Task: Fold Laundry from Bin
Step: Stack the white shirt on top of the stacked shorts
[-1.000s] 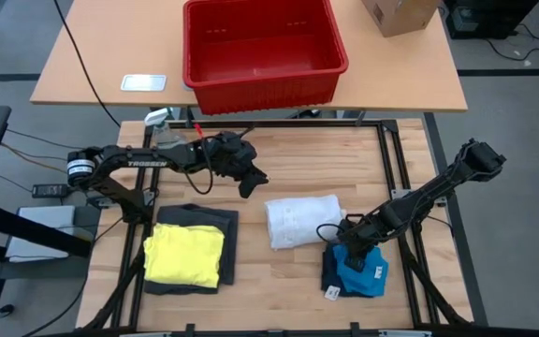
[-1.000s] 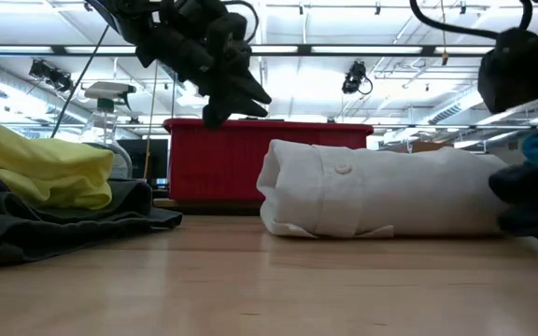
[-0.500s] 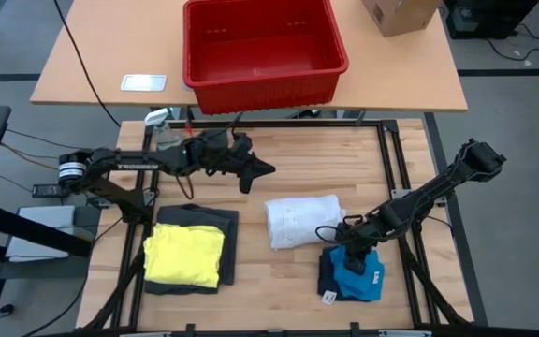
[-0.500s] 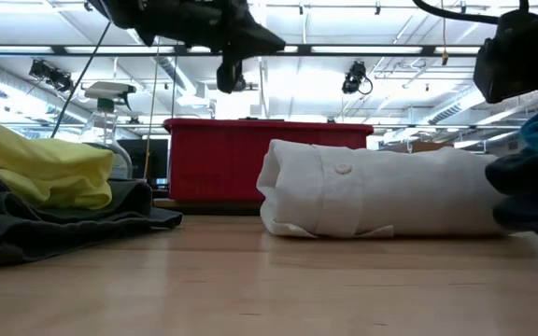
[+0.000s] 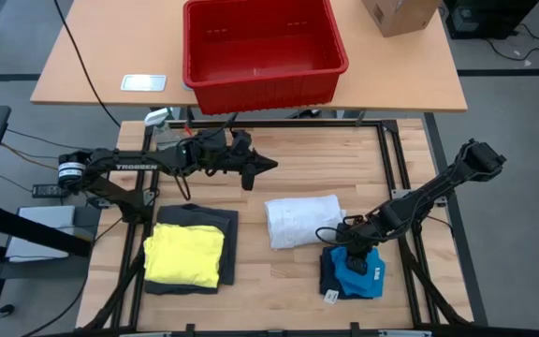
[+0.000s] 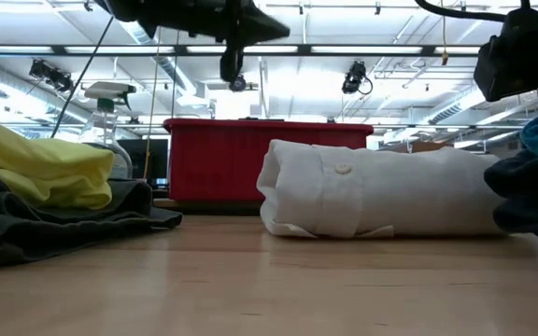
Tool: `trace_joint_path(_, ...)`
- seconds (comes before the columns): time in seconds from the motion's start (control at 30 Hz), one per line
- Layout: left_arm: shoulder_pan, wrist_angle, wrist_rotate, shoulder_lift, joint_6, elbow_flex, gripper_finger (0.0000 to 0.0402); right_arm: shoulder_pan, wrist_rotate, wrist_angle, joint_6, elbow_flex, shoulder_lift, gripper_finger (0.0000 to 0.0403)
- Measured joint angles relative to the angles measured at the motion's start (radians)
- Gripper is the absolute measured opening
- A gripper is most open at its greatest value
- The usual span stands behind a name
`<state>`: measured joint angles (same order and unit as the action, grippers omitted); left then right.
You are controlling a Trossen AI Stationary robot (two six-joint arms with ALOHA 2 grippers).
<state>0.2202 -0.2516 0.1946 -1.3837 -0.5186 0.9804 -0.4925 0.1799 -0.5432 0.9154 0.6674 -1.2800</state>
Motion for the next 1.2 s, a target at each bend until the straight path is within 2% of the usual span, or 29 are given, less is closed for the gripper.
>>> trace_joint_path(0.23,0.0,0.043,0.0,0.0,0.051,0.1,0.0008,0.023,-0.002,-0.019,-0.039,0.0,0.0,0.0051)
trace_joint_path(0.43,0.0,0.217,-0.001,0.0,0.099,0.178,0.0008,0.049,-0.003,-0.02,-0.092,0.0,0.0,0.0051)
trace_joint_path(0.97,0.003,0.285,-0.014,-0.001,0.112,0.192,0.0008,0.078,0.003,-0.02,-0.131,0.0,0.0,0.0051)
trace_joint_path(1.2,0.008,0.324,-0.014,-0.001,0.135,0.192,0.0008,0.078,0.047,-0.019,-0.101,0.0,0.0,0.0051)
